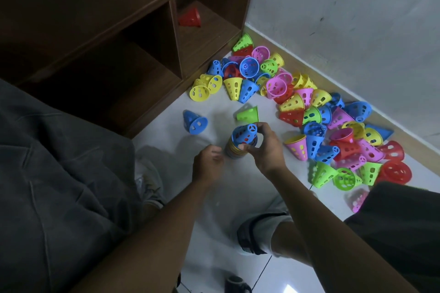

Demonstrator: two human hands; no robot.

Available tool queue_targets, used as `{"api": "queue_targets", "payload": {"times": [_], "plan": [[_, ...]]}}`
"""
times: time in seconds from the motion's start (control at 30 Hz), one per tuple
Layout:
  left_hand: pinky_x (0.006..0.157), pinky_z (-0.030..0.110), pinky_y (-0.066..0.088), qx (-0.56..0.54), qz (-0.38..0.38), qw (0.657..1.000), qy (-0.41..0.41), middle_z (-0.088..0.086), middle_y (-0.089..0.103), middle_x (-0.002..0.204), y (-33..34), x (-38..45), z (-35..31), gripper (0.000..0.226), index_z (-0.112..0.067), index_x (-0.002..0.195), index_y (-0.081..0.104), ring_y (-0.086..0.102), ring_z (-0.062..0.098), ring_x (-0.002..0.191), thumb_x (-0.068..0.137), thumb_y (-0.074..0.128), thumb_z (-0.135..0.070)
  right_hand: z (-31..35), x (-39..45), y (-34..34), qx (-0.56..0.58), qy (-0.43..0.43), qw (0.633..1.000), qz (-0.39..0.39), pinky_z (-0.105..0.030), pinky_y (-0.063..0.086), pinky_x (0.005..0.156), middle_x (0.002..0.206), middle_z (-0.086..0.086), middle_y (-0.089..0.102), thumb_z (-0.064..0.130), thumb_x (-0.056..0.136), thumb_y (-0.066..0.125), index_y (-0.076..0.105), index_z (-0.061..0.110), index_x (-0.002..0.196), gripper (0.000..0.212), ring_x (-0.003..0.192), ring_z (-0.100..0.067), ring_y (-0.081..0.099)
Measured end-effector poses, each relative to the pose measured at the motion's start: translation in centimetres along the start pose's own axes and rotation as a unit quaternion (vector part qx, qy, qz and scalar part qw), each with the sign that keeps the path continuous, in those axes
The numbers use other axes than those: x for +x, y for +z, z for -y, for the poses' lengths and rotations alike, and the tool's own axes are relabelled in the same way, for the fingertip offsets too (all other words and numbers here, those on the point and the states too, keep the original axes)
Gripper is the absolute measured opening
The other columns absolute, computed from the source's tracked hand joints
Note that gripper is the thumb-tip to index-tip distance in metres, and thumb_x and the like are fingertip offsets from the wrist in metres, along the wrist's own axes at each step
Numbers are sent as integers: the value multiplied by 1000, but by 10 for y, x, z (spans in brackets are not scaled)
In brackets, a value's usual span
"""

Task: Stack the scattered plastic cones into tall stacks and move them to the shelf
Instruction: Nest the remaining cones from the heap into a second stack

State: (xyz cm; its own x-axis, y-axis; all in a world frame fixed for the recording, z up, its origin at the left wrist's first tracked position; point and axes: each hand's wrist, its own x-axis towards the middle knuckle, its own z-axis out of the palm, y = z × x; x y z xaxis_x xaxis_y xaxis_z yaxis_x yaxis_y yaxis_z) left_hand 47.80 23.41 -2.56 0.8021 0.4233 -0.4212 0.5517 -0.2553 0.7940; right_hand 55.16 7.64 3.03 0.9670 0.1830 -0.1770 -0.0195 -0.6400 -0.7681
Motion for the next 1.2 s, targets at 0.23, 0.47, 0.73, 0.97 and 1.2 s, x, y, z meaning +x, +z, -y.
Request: {"api": "queue_targets", "payload": {"times": [0.23, 0.47, 0.73, 0.97, 1.2], "plan": [[87, 35, 53, 30, -99, 994, 31, 10, 62, 111, -5, 30, 10, 30, -12, 107, 65, 65, 29, 95, 80, 75, -6, -44, -4, -28, -85, 45, 995, -17, -38, 40, 106, 139, -8, 53, 24, 76, 86, 51, 21, 137, 70, 129, -26, 45], [87, 41, 51, 115, -220, 968, 29, 14, 40, 138, -25, 49, -6, 60, -22, 139, 49, 45, 34, 118, 86, 77, -30, -85, 12, -60, -127, 108, 982, -86, -44, 36, 108, 143, -18, 45, 24, 82, 81, 53, 20, 136, 61, 132, -35, 41], [108, 41, 40, 123, -110, 986, -3, 10, 20, 157, -29, 79, 2, 49, -27, 141, 53, 32, 36, 133, 95, 65, -41, -112, 31, -69, -144, 150, 977, -48, -46, 50, 94, 117, -20, 61, 27, 93, 68, 57, 20, 131, 41, 103, -37, 60], [102, 42, 39, 152, -76, 984, -44, 22, 36, 140, -13, 72, 11, 37, -18, 123, 62, 43, 46, 117, 95, 65, -42, -116, 26, -62, -234, 119, 964, -36, -44, 48, 81, 101, -24, 54, 9, 93, 62, 57, 9, 119, 27, 88, -43, 59], [94, 43, 53, -16, -107, 993, -35, 14, 64, 112, -10, 65, 3, 26, -22, 101, 64, 59, 33, 105, 85, 67, -41, -115, 19, -63, -262, 105, 959, -16, -32, 37, 65, 98, -20, 60, 6, 95, 56, 57, 4, 116, 21, 78, -33, 54]]}}
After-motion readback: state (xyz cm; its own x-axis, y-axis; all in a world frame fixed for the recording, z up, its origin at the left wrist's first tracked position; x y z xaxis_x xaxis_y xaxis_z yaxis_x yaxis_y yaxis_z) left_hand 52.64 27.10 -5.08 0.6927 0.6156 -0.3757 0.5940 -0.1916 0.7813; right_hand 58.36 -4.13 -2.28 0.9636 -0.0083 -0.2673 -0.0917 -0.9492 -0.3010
